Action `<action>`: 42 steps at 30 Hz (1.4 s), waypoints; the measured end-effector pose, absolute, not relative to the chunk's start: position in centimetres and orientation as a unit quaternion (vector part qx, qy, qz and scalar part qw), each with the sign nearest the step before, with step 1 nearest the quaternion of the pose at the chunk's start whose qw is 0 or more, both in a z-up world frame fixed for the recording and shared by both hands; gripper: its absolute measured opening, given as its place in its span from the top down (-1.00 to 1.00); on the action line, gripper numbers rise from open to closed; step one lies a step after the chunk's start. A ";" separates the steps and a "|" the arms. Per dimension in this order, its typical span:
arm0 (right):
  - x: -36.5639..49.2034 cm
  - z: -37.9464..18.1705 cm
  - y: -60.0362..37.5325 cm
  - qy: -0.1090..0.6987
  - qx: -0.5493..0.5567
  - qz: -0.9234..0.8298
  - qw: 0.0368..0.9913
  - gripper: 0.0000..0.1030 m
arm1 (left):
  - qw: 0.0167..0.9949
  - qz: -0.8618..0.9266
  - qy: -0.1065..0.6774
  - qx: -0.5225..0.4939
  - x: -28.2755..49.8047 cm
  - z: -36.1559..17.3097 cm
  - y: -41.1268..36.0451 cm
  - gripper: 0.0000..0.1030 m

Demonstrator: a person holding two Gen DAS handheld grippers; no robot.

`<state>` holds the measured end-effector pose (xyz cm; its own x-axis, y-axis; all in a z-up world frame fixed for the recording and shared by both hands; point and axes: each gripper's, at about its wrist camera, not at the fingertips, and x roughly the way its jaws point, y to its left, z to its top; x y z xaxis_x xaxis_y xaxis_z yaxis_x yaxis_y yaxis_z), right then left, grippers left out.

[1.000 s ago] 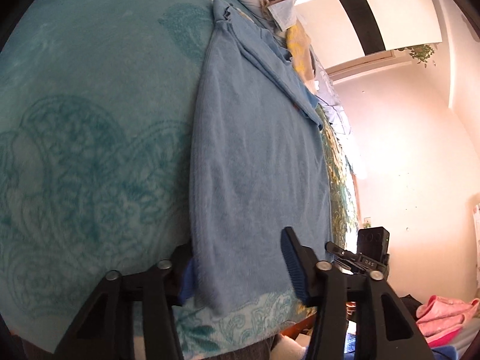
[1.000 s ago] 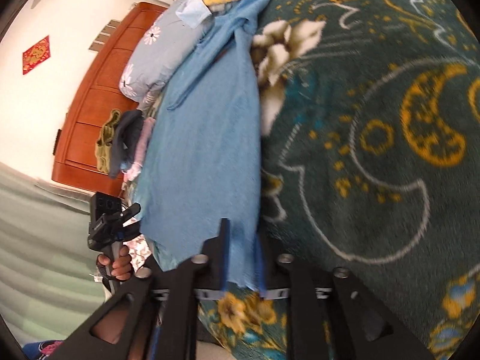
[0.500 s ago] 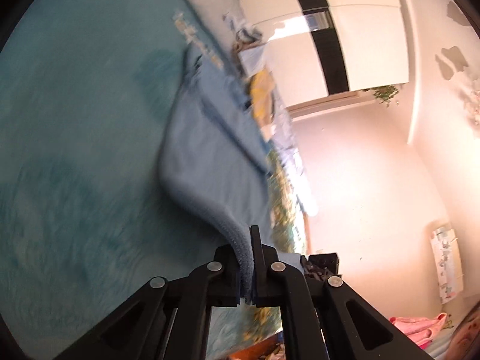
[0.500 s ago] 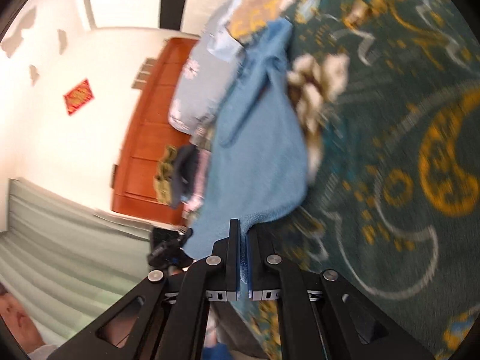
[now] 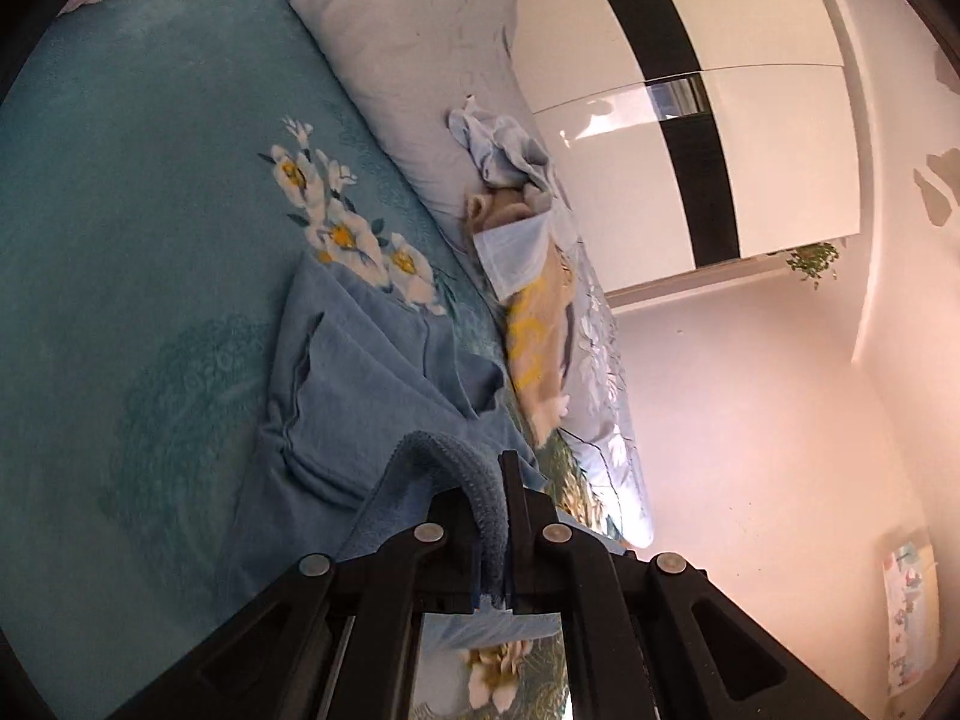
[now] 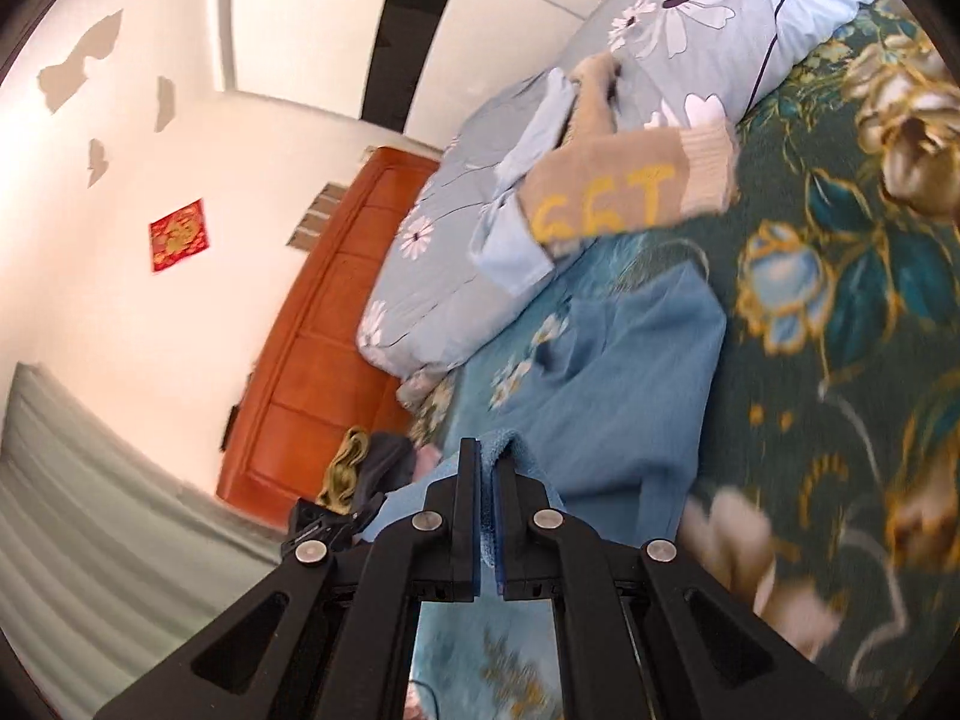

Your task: Fold clothes

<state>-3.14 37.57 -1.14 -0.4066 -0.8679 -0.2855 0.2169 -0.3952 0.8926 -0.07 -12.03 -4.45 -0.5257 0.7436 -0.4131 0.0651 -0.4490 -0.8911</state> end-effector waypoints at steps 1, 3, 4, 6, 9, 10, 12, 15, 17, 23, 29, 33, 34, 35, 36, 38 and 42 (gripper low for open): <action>-4.3 -1.4 37.4 -0.407 0.405 -0.735 0.362 0.95 | 0.222 0.735 -0.471 -0.435 -1.1 -5.0 -11.8 0.91; -6.4 -2.1 37.1 -0.402 0.418 -0.738 0.345 0.95 | 0.205 0.734 -0.469 -0.447 -2.9 -6.0 -11.4 0.91; -7.4 -2.5 36.9 -0.399 0.425 -0.740 0.336 0.95 | 0.198 0.733 -0.467 -0.452 -3.7 -6.5 -11.3 0.91; -9.4 -3.3 36.5 -0.396 0.437 -0.741 0.322 0.95 | 0.187 0.731 -0.467 -0.461 -5.1 -7.4 -11.0 0.91; -11.4 -4.8 36.0 -0.395 0.458 -0.738 0.299 0.95 | 0.176 0.726 -0.466 -0.474 -6.5 -8.4 -10.7 0.88; -11.9 -5.3 35.9 -0.394 0.466 -0.737 0.291 0.95 | 0.173 0.724 -0.465 -0.479 -6.9 -8.8 -10.6 0.88; -12.7 -6.2 35.8 -0.399 0.476 -0.729 0.288 0.92 | 0.176 0.716 -0.476 -0.480 -7.4 -9.3 -10.8 0.86; -13.5 -7.2 35.9 -0.410 0.484 -0.720 0.282 0.89 | 0.180 0.703 -0.492 -0.481 -8.1 -10.0 -10.9 0.62; -13.8 -7.4 36.6 -0.429 0.471 -0.721 0.273 0.89 | 0.186 0.694 -0.530 -0.450 -8.2 -10.0 -11.5 0.16; -13.9 -7.9 39.2 -0.466 0.445 -0.734 0.215 0.16 | 0.163 0.721 -0.523 -0.424 -8.1 -8.4 -12.8 -0.17; -9.7 -6.6 40.2 -0.407 0.463 -0.753 0.231 0.16 | 0.151 0.750 -0.447 -0.463 -3.7 -8.1 -13.5 -0.17; -4.9 -6.3 39.4 -0.352 0.485 -0.754 0.268 0.16 | 0.139 0.755 -0.436 -0.469 0.9 -9.5 -14.6 -0.17; -3.9 -6.3 39.0 -0.333 0.490 -0.758 0.274 0.16 | 0.139 0.759 -0.430 -0.469 1.5 -9.6 -14.5 -0.17; -2.8 -6.3 38.6 -0.314 0.494 -0.761 0.279 0.17 | 0.138 0.763 -0.424 -0.468 2.1 -9.7 -14.4 -0.17; -2.0 -6.5 38.1 -0.298 0.500 -0.763 0.281 0.18 | 0.138 0.766 -0.419 -0.468 2.7 -9.8 -14.4 -0.17; -0.9 -7.1 37.1 -0.277 0.513 -0.760 0.288 0.26 | 0.143 0.771 -0.407 -0.468 3.6 -10.0 -13.8 -0.17; -0.8 -8.2 35.8 -0.293 0.513 -0.750 0.298 0.40 | 0.159 0.769 -0.393 -0.478 3.9 -10.2 -11.9 -0.14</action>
